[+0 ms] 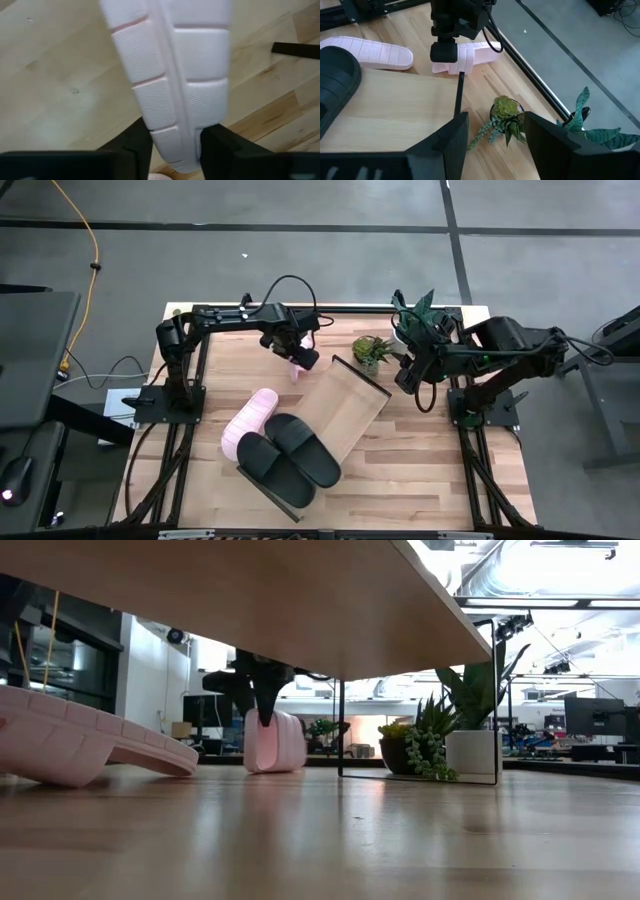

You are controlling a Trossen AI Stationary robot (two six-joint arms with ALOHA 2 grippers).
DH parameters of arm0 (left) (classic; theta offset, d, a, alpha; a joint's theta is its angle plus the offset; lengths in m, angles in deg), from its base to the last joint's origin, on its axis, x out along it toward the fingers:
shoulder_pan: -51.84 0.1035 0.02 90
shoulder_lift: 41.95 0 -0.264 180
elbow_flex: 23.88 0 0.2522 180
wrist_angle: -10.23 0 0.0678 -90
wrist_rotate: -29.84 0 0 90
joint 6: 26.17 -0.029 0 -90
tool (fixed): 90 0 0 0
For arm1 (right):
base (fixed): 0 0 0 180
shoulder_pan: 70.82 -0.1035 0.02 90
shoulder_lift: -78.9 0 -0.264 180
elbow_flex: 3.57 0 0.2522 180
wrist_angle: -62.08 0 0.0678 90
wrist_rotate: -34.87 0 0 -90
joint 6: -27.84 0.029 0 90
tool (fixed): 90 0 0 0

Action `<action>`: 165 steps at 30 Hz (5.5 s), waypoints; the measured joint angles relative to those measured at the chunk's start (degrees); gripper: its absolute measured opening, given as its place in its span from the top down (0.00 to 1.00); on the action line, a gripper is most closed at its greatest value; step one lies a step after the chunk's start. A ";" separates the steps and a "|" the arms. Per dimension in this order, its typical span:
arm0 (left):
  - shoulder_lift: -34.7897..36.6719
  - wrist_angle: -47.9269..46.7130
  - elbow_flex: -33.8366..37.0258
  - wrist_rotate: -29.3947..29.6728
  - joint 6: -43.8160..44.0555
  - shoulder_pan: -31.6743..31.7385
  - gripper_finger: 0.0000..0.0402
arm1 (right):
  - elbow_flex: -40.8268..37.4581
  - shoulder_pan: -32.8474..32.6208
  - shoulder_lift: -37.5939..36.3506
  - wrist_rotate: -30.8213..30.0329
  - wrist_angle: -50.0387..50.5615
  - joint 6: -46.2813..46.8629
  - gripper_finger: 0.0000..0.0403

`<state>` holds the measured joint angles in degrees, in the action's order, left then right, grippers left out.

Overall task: Pick and place slides into the shelf
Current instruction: Put the top pink slide on the shelf

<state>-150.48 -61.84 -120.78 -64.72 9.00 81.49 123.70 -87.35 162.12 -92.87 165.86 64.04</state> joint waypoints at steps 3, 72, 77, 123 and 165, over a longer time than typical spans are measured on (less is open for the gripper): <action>0.00 0.04 0.00 0.09 -0.01 -0.04 0.76 | 0.00 0.00 0.00 0.00 0.00 0.82 0.54; 33.68 36.30 -0.09 25.01 11.96 -27.34 0.87 | -65.25 1.53 -30.24 9.95 -86.35 13.47 0.54; 31.48 39.01 -0.09 31.55 12.01 -32.01 0.87 | -71.50 1.53 -30.11 10.03 -105.20 13.31 0.54; 23.80 51.31 -0.04 33.57 13.26 -34.53 0.87 | -71.36 1.56 -27.76 18.13 -115.03 7.76 0.54; 21.64 52.55 -0.04 30.17 12.93 -34.42 0.85 | -71.36 4.48 -27.71 16.63 -112.99 7.93 0.88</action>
<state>-128.84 -9.29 -120.82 -34.54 21.93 47.07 52.34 -82.87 134.41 -76.24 52.87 71.97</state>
